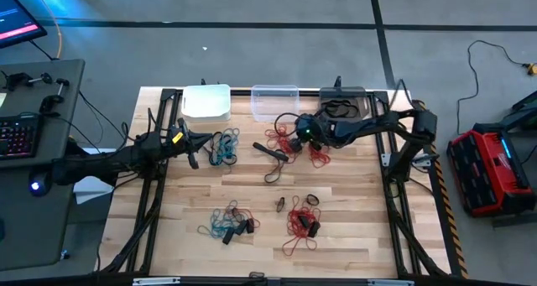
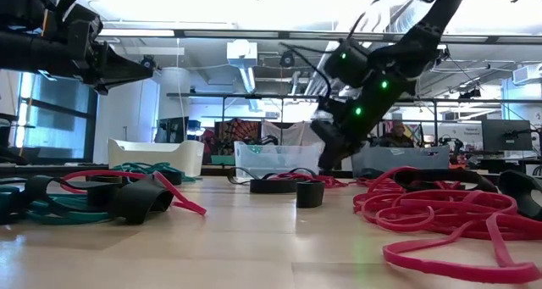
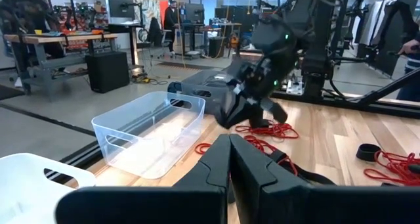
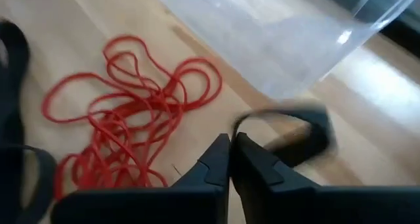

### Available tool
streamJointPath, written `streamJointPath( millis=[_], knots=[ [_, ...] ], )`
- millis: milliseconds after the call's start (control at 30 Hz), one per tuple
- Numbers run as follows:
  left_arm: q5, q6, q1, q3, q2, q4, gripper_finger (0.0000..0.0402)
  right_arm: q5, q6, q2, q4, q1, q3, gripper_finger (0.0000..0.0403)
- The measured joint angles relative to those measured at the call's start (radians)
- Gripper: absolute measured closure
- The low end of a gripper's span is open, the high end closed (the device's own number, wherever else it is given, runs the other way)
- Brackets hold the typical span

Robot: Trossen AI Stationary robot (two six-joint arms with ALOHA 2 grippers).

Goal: Sort rubber bands into baskets
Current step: Put the black rubber band into the black bin

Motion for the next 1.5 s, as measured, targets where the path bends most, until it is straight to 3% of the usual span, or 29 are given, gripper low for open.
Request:
streamJointPath(
  millis=[467, 800, 1000, 1233, 1500],
  knots=[
    [0.000, 0.000, 0.000, 0.000, 0.000, -0.004, 0.0401, -0.100, -0.008, -0.311, -0.170, 0.005, 0.000, 0.0402],
    [0.000, 0.008, 0.000, 0.000, 0.000, -0.025, 0.0401, 0.081, -0.063, -0.456, -0.395, -0.081, 0.000, 0.0402],
    [-0.001, 0.008, 0.000, 0.000, 0.000, -0.025, 0.0401, 0.093, -0.029, -0.462, -0.502, -0.218, 0.000, 0.0402],
    [-0.003, 0.009, 0.000, 0.000, 0.000, -0.025, 0.0402, 0.021, 0.027, -0.426, -0.528, -0.370, 0.000, 0.0403],
    [-0.009, 0.008, 0.000, 0.000, 0.000, -0.021, 0.0401, 0.015, 0.025, -0.317, -0.513, -0.422, 0.000, 0.0403]
  ],
)
